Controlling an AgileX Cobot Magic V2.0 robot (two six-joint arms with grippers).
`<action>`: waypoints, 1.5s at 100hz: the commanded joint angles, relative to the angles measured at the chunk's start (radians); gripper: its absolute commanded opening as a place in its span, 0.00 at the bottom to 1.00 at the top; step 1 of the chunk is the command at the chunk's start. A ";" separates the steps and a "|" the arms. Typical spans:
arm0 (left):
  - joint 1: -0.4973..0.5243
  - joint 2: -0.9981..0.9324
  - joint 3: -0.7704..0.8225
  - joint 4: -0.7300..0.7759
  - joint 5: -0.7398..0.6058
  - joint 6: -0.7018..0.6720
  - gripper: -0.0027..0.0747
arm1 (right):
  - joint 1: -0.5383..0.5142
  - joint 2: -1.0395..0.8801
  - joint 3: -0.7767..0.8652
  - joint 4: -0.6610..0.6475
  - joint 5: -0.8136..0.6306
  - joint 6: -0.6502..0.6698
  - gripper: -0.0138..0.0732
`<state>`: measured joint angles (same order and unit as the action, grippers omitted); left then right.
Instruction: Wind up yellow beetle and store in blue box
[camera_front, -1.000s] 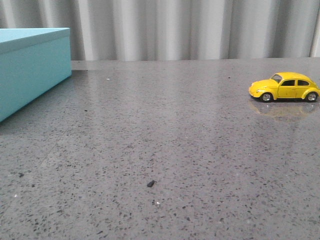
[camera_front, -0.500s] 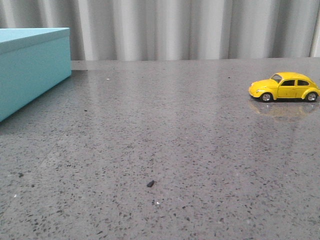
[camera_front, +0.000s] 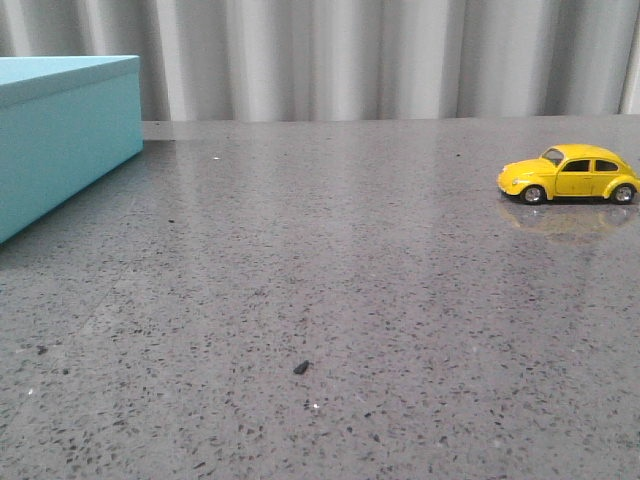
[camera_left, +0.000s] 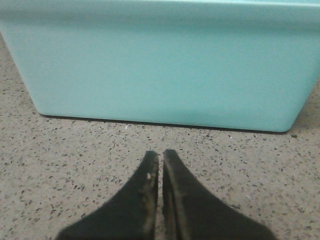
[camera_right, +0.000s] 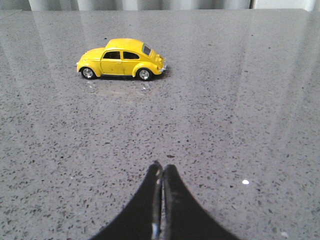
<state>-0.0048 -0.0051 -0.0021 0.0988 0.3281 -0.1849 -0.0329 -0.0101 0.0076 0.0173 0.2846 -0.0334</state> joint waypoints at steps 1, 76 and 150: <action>-0.008 -0.029 0.028 0.025 -0.081 -0.012 0.01 | -0.003 -0.020 0.023 -0.008 -0.088 -0.006 0.09; -0.008 -0.029 0.028 0.024 -0.486 -0.012 0.01 | -0.003 -0.020 0.021 0.005 -0.316 -0.006 0.09; -0.008 0.145 -0.240 -0.117 -0.341 -0.012 0.01 | -0.003 0.352 -0.376 0.044 0.106 -0.004 0.09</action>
<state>-0.0048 0.0866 -0.1691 -0.0263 0.0482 -0.1849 -0.0329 0.2470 -0.2656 0.0601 0.3830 -0.0334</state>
